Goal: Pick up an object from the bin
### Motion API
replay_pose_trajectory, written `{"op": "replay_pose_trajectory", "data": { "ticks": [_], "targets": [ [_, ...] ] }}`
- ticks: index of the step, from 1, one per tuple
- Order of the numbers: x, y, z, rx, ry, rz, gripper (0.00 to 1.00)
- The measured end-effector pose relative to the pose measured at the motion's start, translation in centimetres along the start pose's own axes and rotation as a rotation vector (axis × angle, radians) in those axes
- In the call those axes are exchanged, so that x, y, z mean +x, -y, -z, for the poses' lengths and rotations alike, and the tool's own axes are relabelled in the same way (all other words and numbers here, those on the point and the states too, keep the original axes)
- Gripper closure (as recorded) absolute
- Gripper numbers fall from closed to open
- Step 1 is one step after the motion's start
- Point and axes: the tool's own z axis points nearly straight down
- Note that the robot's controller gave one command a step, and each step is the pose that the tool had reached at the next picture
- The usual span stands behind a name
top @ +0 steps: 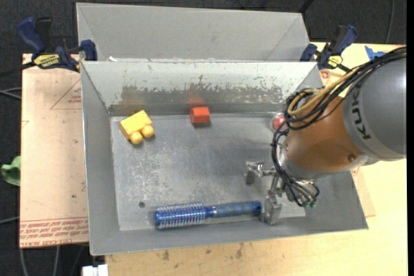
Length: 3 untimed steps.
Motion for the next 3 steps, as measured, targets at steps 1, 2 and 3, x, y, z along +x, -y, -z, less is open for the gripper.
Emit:
{"op": "replay_pose_trajectory", "data": {
  "ticks": [1, 2, 3],
  "targets": [
    [-1.1, -7.0, 0.4, -0.002, 0.004, 0.083, 0.0],
    [-0.8, -6.6, 0.2, -0.001, -0.008, 0.077, 1.0],
    [-2.2, -6.8, 16.8, 0.002, 0.002, 0.09, 1.0]
  ]
}}
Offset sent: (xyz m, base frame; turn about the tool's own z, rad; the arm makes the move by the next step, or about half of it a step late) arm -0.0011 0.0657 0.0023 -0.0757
